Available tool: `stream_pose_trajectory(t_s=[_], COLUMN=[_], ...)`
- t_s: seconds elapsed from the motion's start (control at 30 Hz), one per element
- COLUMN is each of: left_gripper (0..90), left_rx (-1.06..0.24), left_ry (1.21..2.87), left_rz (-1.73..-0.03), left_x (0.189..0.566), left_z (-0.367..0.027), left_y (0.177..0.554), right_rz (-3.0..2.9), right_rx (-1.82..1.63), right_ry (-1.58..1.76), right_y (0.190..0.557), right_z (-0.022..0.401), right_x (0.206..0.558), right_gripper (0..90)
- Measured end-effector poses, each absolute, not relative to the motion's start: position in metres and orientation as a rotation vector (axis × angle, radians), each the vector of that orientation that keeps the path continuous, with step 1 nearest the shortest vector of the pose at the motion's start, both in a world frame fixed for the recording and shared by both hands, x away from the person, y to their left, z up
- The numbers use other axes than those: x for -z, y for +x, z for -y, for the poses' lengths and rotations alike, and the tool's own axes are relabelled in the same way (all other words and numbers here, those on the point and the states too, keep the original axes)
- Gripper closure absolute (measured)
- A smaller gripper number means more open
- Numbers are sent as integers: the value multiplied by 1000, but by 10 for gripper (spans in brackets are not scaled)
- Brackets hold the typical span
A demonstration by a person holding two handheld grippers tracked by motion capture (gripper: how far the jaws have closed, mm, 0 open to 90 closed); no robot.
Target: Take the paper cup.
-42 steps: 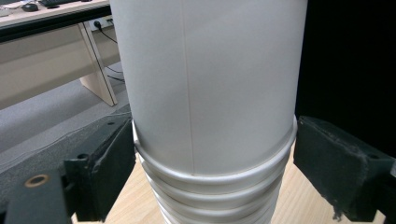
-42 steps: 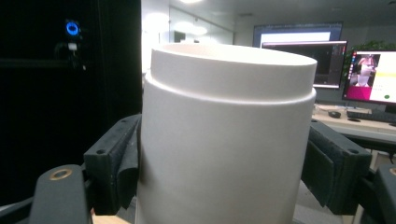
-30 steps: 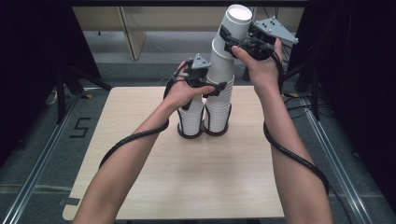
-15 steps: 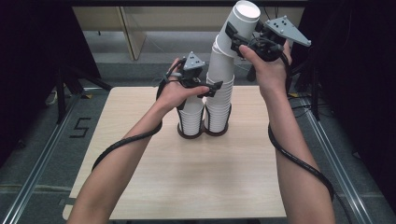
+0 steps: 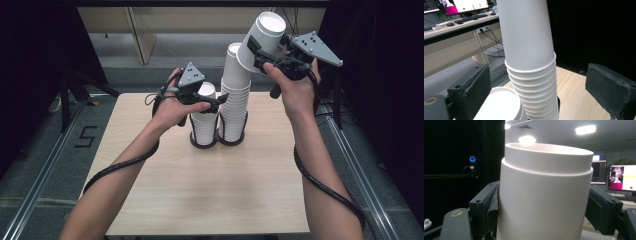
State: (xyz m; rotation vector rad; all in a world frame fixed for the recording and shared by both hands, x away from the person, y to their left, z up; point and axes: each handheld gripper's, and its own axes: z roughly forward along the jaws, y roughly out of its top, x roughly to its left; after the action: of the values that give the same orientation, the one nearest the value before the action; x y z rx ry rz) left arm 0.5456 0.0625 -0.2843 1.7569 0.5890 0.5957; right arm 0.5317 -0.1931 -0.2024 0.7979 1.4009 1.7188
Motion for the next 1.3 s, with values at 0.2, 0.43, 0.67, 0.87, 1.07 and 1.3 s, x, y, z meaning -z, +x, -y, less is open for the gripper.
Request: stream_pose_trajectory(t_s=[0.2,0.43,0.67,0.87,1.07,1.3], left_gripper=[69,70,76,81,84,89], left_rx=[-603,-597,-588,-597,-607,-604], left_ry=[1762,1767,1752,1749,1739,1752], left_rz=[-564,-544,-554,-550,-568,-590], left_x=[290,300,314,328,341,360], left_z=[-67,-70,-80,-89,-97,-106], left_y=[529,512,500,488,477,464], right_rz=[-1410,-1417,-1429,-1444,-1476,-1510], right_rx=[-1715,-1709,-1702,-1683,-1673,-1648], right_ry=[782,792,805,815,839,872], right_y=[519,506,495,487,481,472], right_z=[198,204,211,219,221,222], right_x=[213,232,249,268,284,309], right_gripper=[219,219,219,219,219,219])
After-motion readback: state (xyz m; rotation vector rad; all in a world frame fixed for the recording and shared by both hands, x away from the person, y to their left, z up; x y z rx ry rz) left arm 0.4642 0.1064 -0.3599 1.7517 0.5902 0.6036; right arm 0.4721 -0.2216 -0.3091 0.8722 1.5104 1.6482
